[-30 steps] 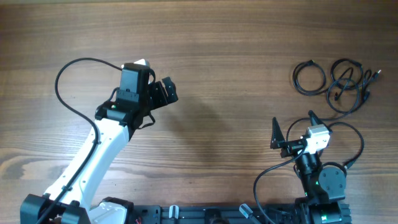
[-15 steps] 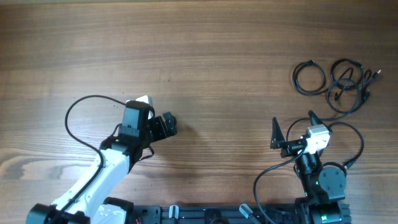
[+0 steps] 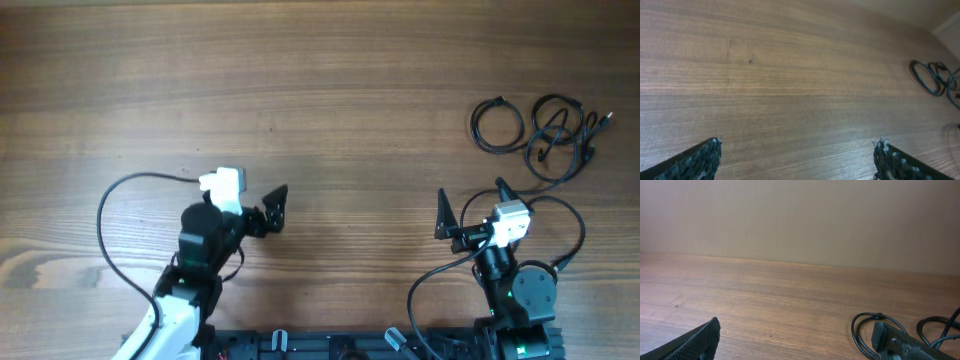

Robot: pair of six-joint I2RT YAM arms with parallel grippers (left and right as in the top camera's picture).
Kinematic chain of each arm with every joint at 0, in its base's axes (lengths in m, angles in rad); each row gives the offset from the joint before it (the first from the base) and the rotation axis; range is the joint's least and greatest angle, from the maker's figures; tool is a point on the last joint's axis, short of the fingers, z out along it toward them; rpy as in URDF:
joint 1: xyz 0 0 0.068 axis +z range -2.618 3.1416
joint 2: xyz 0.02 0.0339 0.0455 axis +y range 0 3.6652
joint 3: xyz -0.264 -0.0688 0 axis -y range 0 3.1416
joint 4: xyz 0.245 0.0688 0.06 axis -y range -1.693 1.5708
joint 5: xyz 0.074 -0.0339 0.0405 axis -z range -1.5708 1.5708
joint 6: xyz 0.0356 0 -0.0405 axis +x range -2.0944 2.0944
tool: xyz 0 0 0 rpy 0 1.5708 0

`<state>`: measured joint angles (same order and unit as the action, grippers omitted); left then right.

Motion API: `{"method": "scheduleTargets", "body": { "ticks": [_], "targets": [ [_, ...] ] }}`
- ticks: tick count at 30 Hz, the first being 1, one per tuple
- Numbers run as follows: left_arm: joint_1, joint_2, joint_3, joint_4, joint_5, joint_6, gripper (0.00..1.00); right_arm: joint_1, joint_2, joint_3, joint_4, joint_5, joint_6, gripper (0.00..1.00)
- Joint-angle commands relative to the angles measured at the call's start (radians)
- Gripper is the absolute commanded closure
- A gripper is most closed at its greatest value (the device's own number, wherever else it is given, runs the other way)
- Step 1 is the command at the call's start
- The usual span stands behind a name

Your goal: Untangle cables

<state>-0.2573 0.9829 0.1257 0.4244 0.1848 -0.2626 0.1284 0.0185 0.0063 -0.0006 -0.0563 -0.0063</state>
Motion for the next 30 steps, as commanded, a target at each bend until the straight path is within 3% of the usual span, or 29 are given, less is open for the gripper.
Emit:
{"method": "scheduleTargets", "body": {
  "ticks": [1,8,13,17,18,22,30],
  "targets": [
    [-0.005,-0.088,-0.072,0.014,0.005,0.027,0.0,0.003,-0.002,-0.001,0.002,-0.012,-0.017,0.0],
    [-0.005,-0.196,-0.12,-0.028,0.005,0.028,0.0,0.003,-0.002,-0.001,0.002,-0.012,-0.017,0.0],
    [0.006,-0.33,-0.12,-0.206,0.004,0.031,0.0,0.003,-0.002,-0.001,0.002,-0.012,-0.017,0.0],
    [0.007,-0.561,-0.12,-0.421,-0.026,0.051,0.0,0.003,-0.002,-0.001,0.002,-0.012,-0.017,0.0],
    [0.007,-0.724,-0.12,-0.493,-0.04,0.079,0.0,0.003,-0.002,-0.001,0.002,-0.012,-0.017,0.0],
    [0.008,-0.86,-0.12,-0.496,-0.059,0.143,0.0,0.003,-0.002,-0.001,0.002,-0.012,-0.017,0.0],
    [0.083,-0.98,-0.12,-0.495,-0.044,0.147,0.0,0.003,-0.002,-0.001,0.002,-0.012,-0.017,0.0]
  ]
}}
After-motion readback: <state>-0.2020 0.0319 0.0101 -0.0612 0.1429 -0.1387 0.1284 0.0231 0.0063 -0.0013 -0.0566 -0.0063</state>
